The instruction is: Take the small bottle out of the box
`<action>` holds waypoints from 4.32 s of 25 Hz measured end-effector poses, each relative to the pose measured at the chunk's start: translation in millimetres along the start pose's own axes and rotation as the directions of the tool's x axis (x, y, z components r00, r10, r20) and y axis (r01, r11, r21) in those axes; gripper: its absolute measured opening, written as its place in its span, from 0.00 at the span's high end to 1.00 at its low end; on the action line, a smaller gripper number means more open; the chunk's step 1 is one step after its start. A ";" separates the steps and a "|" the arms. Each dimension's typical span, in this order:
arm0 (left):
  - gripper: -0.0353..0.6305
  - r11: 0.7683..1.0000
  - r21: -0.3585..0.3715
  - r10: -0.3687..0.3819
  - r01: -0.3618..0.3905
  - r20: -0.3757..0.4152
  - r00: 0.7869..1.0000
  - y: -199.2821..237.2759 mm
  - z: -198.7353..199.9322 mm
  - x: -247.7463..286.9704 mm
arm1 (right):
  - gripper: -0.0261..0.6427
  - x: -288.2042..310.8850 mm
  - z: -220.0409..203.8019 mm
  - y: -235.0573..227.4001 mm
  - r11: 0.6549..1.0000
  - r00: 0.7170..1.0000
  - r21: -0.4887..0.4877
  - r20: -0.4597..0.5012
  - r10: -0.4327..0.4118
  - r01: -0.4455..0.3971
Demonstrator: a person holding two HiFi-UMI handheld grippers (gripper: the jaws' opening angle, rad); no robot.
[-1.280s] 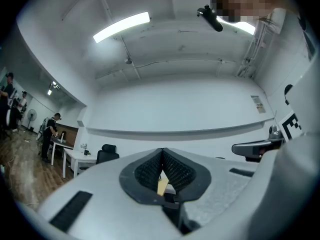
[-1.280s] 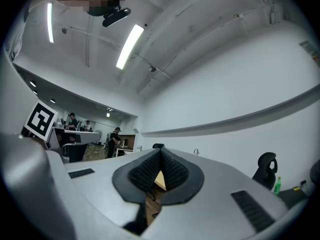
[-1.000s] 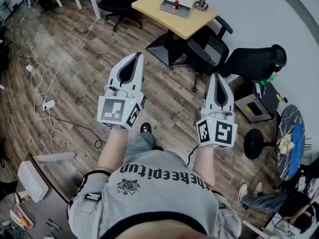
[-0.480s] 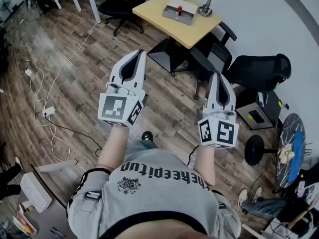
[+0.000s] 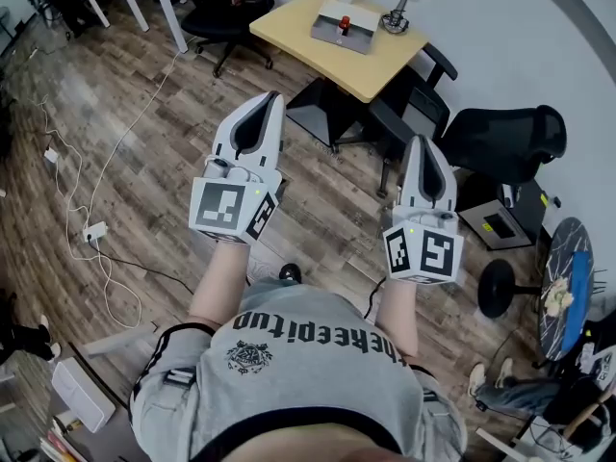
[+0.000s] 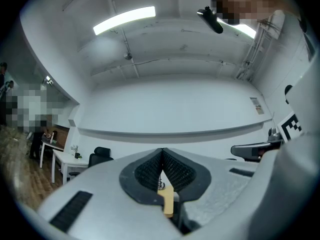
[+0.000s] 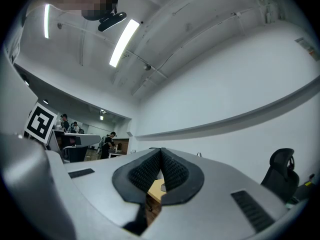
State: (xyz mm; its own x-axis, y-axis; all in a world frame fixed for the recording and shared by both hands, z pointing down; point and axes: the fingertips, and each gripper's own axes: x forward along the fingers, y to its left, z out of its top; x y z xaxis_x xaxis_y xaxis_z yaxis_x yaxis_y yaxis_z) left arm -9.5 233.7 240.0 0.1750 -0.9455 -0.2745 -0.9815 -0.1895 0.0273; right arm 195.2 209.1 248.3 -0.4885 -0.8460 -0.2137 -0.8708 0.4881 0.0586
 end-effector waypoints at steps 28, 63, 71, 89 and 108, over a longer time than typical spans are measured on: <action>0.94 0.999 -0.031 0.013 -0.015 -0.046 0.999 89.3 -40.3 71.7 | 0.96 120.0 -39.7 10.5 1.000 0.998 -0.008 -0.061 0.019 -0.019; 0.94 1.000 -0.020 0.001 -0.002 -0.028 1.000 128.5 -96.1 291.2 | 0.96 326.2 -80.1 -88.1 0.997 0.997 -0.016 -0.028 0.075 -0.076; 0.94 0.999 -0.041 -0.018 0.017 -0.030 0.999 151.7 -113.4 333.1 | 0.96 365.2 -96.5 -100.8 0.999 0.998 -0.016 -0.042 0.044 -0.045; 0.94 0.989 -0.042 -0.143 0.142 -0.033 0.989 225.8 -137.8 468.5 | 0.96 503.3 -117.3 -123.1 0.997 0.997 -0.024 -0.023 -0.068 0.067; 0.94 0.970 -0.081 -0.236 0.230 -0.075 0.969 280.0 -180.8 543.0 | 0.96 585.4 -156.8 -125.8 0.987 0.984 -0.014 -0.068 -0.162 0.161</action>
State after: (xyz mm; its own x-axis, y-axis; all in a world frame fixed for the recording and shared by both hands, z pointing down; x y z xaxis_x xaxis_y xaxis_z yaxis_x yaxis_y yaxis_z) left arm -175.3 -380.6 272.3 0.4066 -0.8913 -0.2008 -0.9055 -0.4224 0.0416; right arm 10.2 -381.2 268.7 -0.3435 -0.9265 -0.1536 -0.9390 0.3420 0.0374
